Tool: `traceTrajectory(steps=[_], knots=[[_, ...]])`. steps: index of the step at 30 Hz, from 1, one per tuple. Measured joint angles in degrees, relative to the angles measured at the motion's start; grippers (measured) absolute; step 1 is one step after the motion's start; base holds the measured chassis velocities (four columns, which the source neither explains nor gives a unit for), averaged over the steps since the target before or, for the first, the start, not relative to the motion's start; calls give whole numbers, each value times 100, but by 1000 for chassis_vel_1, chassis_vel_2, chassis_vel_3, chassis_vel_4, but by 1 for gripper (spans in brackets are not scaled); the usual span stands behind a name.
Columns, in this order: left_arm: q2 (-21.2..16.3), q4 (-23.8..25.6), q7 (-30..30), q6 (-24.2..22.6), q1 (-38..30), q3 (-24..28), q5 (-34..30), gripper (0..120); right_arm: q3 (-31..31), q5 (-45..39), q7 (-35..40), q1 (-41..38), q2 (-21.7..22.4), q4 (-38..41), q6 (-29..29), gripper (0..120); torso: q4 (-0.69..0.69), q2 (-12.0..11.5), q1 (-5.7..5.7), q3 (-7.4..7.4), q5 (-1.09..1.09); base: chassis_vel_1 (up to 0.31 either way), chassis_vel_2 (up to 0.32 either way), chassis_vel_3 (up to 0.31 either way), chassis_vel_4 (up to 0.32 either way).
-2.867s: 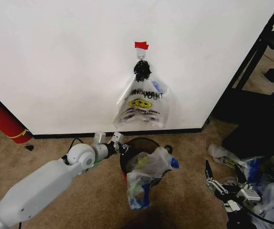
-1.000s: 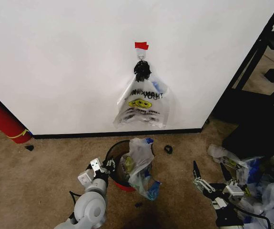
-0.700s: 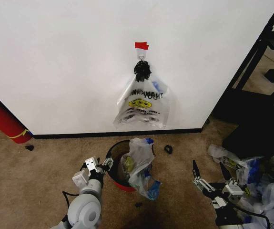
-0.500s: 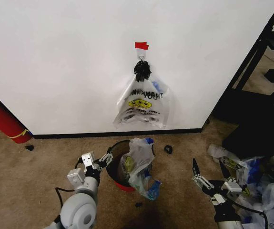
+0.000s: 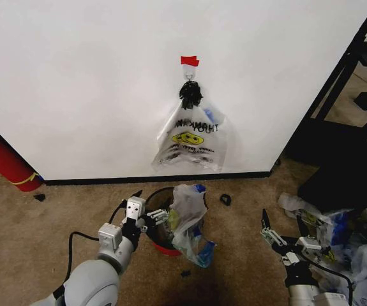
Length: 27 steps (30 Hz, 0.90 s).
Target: Pick up the garbage bag from the wall and place it over the trash bin.
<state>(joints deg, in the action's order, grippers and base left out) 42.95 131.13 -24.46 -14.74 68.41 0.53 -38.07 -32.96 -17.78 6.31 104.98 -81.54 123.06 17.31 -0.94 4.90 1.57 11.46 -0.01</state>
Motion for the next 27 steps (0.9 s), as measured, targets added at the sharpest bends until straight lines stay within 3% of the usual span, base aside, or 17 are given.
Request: traceTrajectory(steps=[4, 8, 9, 13, 14, 17, 20, 24, 27], knots=[[-17, -107, 16, -227, -743, 304, -337, 98, -68, 13, 81, -42, -64, -73, 30, 100, -2, 0, 0, 0, 0, 0, 0, 0, 0], [72, -502, -45, -543, -1990, 1147, -839, 98, -108, 20, 118, -13, -142, -82, 67, 100, -1, 0, 1, 0, 0, 0, 0, 0, 0], [72, -502, -45, -543, -1990, 1147, -839, 98, -108, 20, 118, -13, -142, -82, 67, 100, -1, 0, 1, 0, 0, 0, 0, 0, 0], [401, -972, -521, -1199, -3068, 2128, -1134, 98, -133, 20, 159, 1, -181, -98, 70, 100, -2, 0, 1, 1, 0, 0, 0, 0, 0], [401, -972, -521, -1199, -3068, 2128, -1134, 98, -133, 20, 159, 1, -181, -98, 70, 100, -2, 0, 1, 1, 0, 0, 0, 0, 0], [707, -1013, -1399, -2006, -3675, 2572, -1741, 97, -132, 47, 161, 11, -233, -97, 53, 100, -2, -1, 1, 1, 1, 0, 0, 0, 0], [854, -891, -2184, -2500, -4031, 2701, -2451, 96, -153, 50, 162, 4, -243, -138, 45, 100, -3, 0, 1, 0, 3, 0, 0, 0, 0], [788, -682, -2672, -2716, -4218, 2696, -3176, 97, -164, 52, 165, -16, -219, -240, 45, 100, -1, 0, 1, 0, 2, 0, 0, 0, 0], [755, -448, -3425, -2691, -4385, 2576, -4429, 97, -162, 55, 168, -100, -196, -404, 48, 100, 0, 0, 0, -1, 2, 0, 0, 0, 0]])
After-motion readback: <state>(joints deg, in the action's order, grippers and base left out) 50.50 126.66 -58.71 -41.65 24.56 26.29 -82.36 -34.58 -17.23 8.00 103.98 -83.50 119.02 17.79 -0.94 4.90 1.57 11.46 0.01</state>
